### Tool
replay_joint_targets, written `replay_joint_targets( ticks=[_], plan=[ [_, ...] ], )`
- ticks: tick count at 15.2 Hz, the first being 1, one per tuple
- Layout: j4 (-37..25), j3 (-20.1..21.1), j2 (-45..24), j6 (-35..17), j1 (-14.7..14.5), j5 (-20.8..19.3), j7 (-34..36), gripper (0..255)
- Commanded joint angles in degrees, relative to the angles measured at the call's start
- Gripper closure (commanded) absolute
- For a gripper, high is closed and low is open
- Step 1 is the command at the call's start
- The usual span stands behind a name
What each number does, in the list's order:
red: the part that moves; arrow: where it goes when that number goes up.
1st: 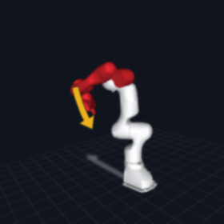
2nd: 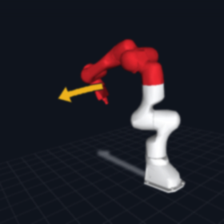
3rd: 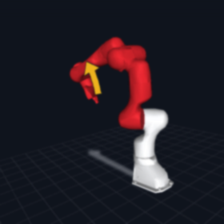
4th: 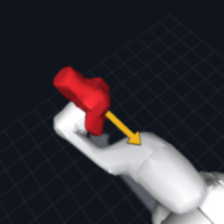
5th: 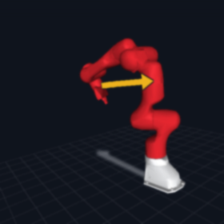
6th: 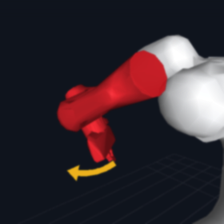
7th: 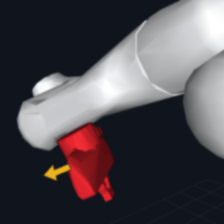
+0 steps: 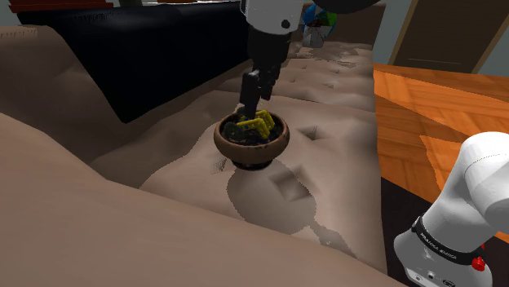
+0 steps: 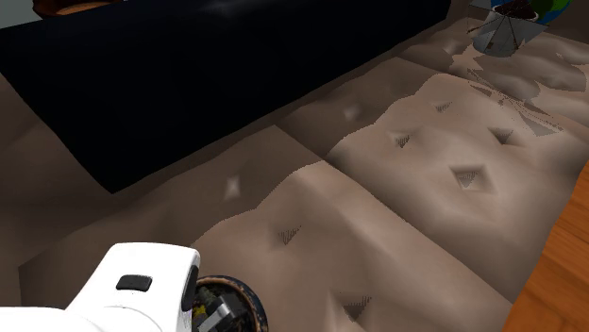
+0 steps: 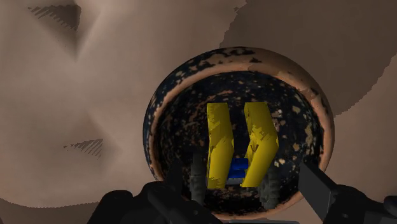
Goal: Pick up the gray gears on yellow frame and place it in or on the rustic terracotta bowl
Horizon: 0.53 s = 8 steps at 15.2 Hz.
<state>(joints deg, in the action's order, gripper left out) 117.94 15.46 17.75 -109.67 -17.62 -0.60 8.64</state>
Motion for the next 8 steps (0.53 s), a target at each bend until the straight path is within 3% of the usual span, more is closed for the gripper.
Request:
replay_joint_targets(
  ticks=[1, 3, 8],
  plan=[
    [0.0, 0.0, 0.0, 0.0, 0.0, 0.0, 0.0, 0],
    [0.0, 0.0, 0.0, 0.0, 0.0, 0.0, 0.0, 0],
    [-6.7, -0.1, 0.6, 7.3, -0.1, 0.2, -0.1, 0]
  ],
)
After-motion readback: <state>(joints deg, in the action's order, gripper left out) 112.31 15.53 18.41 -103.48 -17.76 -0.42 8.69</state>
